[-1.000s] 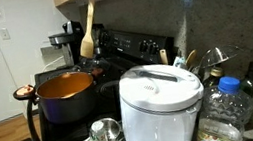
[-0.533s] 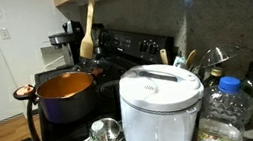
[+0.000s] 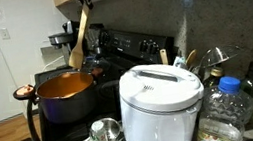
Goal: Take the spatula and stir the pot, then put it back in the rack
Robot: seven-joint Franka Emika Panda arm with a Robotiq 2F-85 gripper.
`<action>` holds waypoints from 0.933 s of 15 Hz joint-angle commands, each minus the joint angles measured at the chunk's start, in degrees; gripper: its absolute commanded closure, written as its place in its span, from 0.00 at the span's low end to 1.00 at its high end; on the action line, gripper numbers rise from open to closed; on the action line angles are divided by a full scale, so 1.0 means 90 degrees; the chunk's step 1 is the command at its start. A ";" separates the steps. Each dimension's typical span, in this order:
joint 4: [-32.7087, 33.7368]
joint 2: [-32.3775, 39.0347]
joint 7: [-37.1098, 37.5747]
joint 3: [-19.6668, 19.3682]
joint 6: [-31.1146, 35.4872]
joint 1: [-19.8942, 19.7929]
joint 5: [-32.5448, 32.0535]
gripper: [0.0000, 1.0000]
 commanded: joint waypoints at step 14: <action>-0.2264 -0.0899 0.0353 0.0547 -0.0078 -0.0187 -0.0444 0.92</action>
